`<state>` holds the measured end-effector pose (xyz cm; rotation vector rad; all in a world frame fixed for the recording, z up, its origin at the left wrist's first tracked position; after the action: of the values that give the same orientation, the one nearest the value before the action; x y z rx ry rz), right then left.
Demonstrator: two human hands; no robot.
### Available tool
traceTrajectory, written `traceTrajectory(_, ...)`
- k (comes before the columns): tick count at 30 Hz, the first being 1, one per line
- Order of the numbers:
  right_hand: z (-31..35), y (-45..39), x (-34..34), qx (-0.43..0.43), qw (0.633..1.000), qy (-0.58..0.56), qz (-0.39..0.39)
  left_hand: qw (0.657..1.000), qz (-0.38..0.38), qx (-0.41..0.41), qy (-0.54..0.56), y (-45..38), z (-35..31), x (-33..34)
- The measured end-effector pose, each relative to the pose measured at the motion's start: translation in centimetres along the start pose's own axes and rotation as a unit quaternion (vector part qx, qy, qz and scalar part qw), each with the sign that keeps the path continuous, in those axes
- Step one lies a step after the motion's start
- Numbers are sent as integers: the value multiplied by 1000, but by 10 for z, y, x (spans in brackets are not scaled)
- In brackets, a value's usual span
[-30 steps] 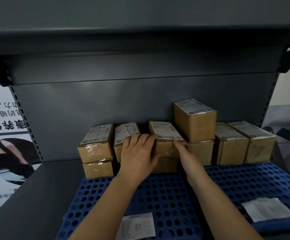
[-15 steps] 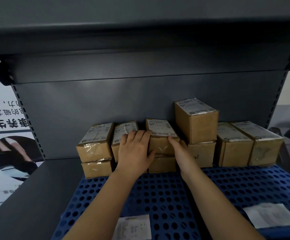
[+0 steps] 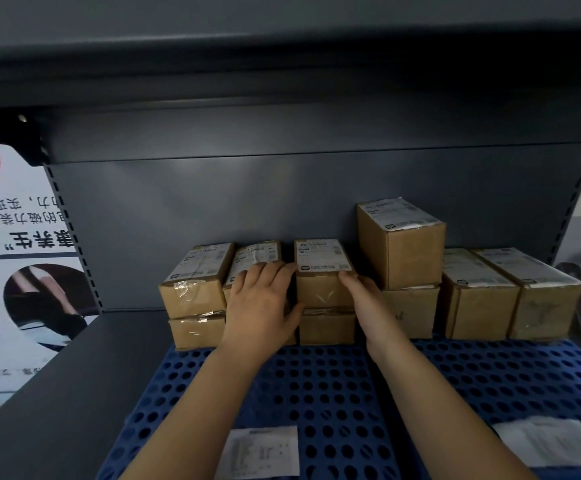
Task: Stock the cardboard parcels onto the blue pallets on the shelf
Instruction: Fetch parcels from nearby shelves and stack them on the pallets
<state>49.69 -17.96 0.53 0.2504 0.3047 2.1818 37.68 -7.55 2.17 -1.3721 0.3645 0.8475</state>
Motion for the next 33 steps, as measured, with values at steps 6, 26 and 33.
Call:
traceTrajectory(6, 5, 24, 2, -108, 987, 101, -64, 1000, 0, 8, 27, 7, -1, -11)
traceTrajectory(26, -12, 144, 5, -156, 656, 658, -335, 974, 120, 135, 133, 25, -27, -44)
traceTrajectory(33, -44, 194, -14, -83, 624, 676, -382, 955, 132, 193, 181, 42, -74, -55)
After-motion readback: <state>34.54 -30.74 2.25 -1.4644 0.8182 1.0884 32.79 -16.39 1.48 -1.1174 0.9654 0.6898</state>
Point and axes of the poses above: each hand's wrist, its own y-axis away from the middle knuckle, its own x-axis out of the palm, z = x × y, the point moved 2 cm from there along -y, towards the middle knuckle, and after that the axes turned 14 degrees about x, right-handed, at the moved point
